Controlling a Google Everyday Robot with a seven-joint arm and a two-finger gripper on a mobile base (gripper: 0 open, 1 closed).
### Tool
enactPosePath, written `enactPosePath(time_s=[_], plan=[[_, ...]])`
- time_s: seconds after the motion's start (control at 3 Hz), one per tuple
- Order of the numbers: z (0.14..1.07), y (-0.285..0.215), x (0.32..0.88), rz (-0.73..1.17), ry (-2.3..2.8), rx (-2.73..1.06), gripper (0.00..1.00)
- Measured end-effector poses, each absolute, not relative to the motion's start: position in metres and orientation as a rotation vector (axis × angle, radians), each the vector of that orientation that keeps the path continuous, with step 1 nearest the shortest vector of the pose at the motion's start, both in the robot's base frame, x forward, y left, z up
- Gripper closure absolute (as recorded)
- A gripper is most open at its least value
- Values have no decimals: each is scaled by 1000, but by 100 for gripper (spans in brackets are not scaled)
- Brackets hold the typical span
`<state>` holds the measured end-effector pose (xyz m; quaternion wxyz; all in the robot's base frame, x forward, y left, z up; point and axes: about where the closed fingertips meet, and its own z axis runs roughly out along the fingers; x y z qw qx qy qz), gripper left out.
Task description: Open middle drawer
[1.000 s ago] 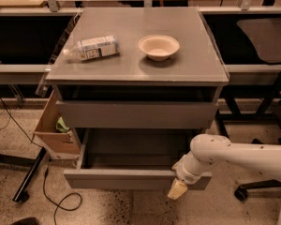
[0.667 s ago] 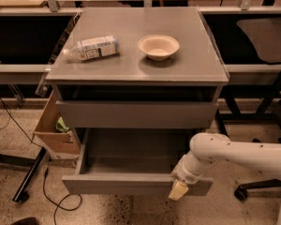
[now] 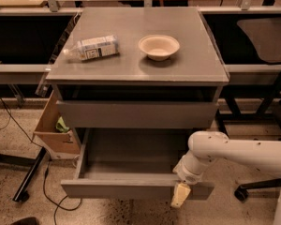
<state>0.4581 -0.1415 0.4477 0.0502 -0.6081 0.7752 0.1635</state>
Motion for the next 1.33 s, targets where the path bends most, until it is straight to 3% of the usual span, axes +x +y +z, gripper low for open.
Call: enactPosePath(time_s=[0.67, 1.0, 1.33], plan=[[445, -146, 438, 527, 2408, -1895, 24], [440, -146, 420, 551, 2426, -1894, 5], [437, -146, 404, 565, 2440, -1894, 8]])
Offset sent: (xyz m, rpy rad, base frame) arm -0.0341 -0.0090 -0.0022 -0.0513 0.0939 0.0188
